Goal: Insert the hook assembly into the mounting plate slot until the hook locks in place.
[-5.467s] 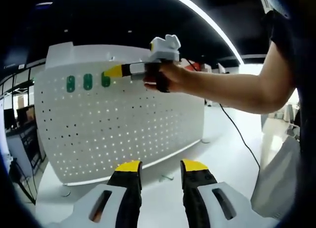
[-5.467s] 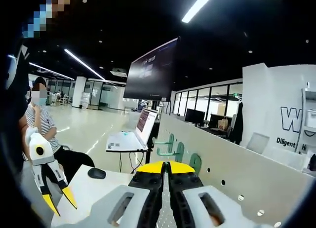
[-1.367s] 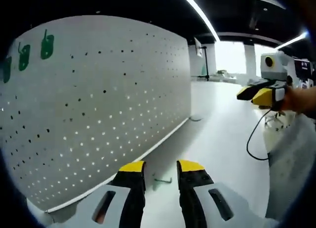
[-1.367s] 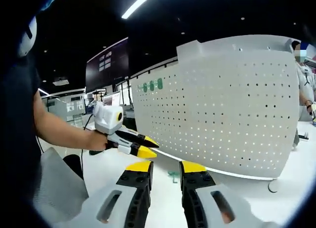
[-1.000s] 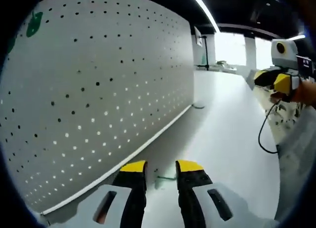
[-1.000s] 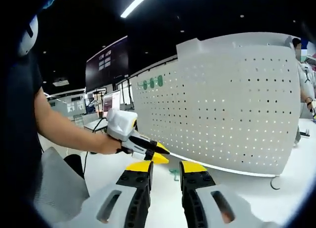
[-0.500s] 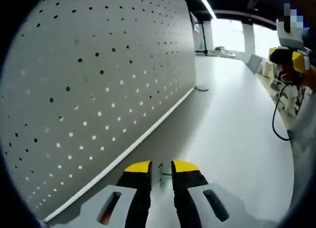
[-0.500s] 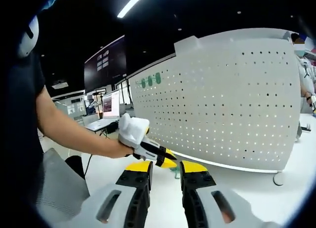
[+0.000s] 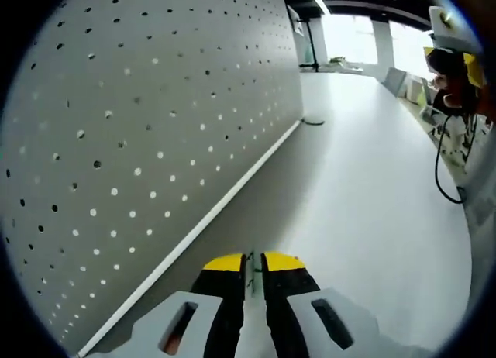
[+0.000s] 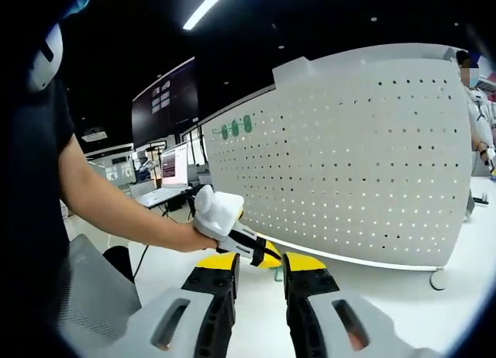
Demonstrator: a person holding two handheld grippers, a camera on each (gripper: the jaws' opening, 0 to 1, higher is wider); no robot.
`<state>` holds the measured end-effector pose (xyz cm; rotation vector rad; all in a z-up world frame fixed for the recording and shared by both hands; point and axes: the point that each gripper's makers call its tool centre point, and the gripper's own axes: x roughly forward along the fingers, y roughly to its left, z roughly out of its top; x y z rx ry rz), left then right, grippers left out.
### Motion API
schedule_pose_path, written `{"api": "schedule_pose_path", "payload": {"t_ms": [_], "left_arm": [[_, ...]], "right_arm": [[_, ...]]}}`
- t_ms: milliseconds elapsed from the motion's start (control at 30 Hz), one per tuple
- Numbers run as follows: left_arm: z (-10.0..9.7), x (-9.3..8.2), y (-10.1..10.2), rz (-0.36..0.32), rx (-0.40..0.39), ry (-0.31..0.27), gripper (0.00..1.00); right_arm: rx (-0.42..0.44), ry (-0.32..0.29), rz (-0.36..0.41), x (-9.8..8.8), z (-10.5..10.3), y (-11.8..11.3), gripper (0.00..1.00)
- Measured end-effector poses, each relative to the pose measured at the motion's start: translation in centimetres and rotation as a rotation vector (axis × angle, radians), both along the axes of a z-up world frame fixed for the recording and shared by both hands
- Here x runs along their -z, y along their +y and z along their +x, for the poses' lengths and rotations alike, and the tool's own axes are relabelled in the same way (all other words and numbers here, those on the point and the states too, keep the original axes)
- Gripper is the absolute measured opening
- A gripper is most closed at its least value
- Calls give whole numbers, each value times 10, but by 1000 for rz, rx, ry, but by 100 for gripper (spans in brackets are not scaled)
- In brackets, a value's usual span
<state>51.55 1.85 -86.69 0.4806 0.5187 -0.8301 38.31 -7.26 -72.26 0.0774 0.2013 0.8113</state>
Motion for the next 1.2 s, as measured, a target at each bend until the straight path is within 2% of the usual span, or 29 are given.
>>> {"api": "schedule_pose_path", "payload": {"t_ms": [300,567,1200], "left_arm": [[1,5,-1,42,15,0,2],[-1,9,2,64,17,9,2],[-11,-30,19,-63,-54,-11,1]], "right_arm": [[-1,-1,-1,0,-1,0,21],[-2,-5,0,-1,-2,0,21],[-41,-21,-12,-6,-7,10,21]]}}
